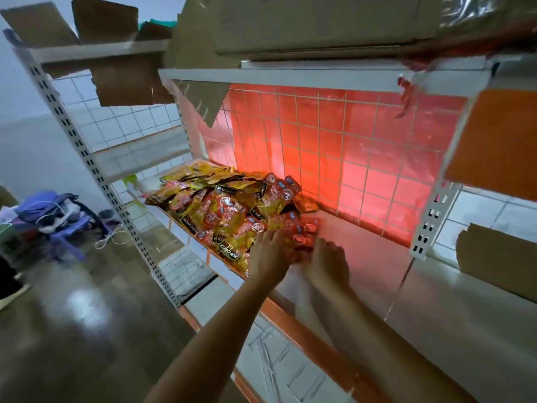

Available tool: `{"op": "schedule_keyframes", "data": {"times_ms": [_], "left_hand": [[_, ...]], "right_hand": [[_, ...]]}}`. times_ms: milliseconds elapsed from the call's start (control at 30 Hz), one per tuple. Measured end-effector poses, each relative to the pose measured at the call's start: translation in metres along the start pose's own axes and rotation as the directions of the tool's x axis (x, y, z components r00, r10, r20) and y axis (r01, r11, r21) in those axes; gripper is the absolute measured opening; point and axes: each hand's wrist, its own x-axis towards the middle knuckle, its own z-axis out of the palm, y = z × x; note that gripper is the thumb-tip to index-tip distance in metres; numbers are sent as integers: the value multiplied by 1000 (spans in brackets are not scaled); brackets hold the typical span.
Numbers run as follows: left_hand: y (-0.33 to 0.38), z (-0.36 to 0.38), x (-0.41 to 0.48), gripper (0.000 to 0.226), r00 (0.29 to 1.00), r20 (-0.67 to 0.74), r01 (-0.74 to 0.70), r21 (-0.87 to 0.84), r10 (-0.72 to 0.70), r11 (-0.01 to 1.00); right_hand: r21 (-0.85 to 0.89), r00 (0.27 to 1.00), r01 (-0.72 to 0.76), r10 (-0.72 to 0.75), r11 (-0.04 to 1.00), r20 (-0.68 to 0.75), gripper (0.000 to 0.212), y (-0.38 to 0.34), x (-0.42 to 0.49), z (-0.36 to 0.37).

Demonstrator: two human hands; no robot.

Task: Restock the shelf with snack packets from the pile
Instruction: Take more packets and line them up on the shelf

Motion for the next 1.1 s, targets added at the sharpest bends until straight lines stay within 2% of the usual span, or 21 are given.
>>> {"op": "schedule_keyframes", "data": {"times_ms": [67, 233, 367, 633, 800, 933, 1033, 1100], "left_hand": [[-12, 0, 15, 59, 998, 58, -34, 12, 33, 999], [-35, 2, 40, 60, 987, 129, -99, 47, 92, 994], [-44, 4, 52, 69, 980, 149, -141, 53, 132, 989], [-49, 3, 60, 73, 982, 102, -149, -124, 162, 981], [-46, 3, 60, 64, 981, 83, -149, -243, 173, 959], [-42, -4, 57, 43, 970, -40, -237, -367, 239, 900], [-42, -14, 60, 38, 971, -106, -239, -447, 214, 862], [-43, -17, 61, 37, 975, -103, -220, -470, 195, 855]], "right_hand": [[13, 995, -94, 94, 995, -17, 43, -7, 13, 7], [47, 940, -341, 341, 939, 14, 55, -28, 38, 20], [143, 895, -443, 446, 885, 13, 46, -27, 47, 25], [384, 848, -492, 530, 781, 9, 27, -28, 44, 20], [452, 853, -465, 522, 761, 0, 23, -30, 41, 13], [551, 828, -426, 555, 718, -83, 24, -35, 38, 9], [408, 818, -534, 574, 741, 29, 43, -35, 28, 13], [319, 818, -565, 568, 761, 92, 57, -40, 21, 20]]}}
